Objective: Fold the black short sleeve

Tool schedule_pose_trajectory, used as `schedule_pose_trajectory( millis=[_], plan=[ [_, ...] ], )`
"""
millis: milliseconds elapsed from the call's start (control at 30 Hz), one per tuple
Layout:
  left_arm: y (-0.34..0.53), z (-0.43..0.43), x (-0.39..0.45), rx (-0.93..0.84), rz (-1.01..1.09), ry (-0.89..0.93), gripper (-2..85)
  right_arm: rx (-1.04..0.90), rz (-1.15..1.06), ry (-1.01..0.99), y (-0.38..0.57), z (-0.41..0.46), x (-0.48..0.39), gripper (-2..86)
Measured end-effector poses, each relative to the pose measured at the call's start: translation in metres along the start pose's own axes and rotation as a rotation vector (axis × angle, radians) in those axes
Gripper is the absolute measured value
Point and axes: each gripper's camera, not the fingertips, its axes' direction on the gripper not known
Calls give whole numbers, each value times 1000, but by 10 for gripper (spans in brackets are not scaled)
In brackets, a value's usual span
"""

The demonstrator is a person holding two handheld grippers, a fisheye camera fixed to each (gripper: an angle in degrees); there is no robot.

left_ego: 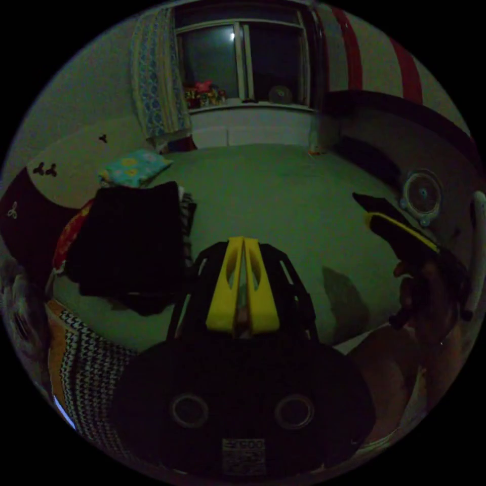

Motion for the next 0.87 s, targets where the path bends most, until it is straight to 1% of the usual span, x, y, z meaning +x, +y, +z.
schedule_pose_trajectory(
  millis=[167,200,233,300,367,467,500,600,700,867],
  plan=[
    [-16,81,34,-140,-6,40,-2,-153,-138,167,20,48,54,-10],
    [-22,99,41,-217,-8,28,-3,-170,-141,164,22,52,61,-9],
    [-28,113,48,-251,8,23,-3,-224,-148,140,21,55,73,-10],
    [-35,129,56,-236,21,15,-3,-217,-172,117,17,53,90,-14],
    [-42,145,63,-242,16,0,-3,-127,-143,151,17,51,113,-14],
    [-51,176,77,-282,-17,41,-2,-167,-132,224,17,61,136,-2],
    [-54,188,84,-292,-25,86,-2,-174,-137,235,17,63,141,3],
    [-62,211,108,-293,22,140,-2,-191,-132,284,21,70,166,55],
    [-67,227,134,-248,88,124,-2,-208,-71,346,24,72,200,101],
    [-71,253,170,-229,188,98,-2,-196,119,522,33,65,276,107]
  ],
)
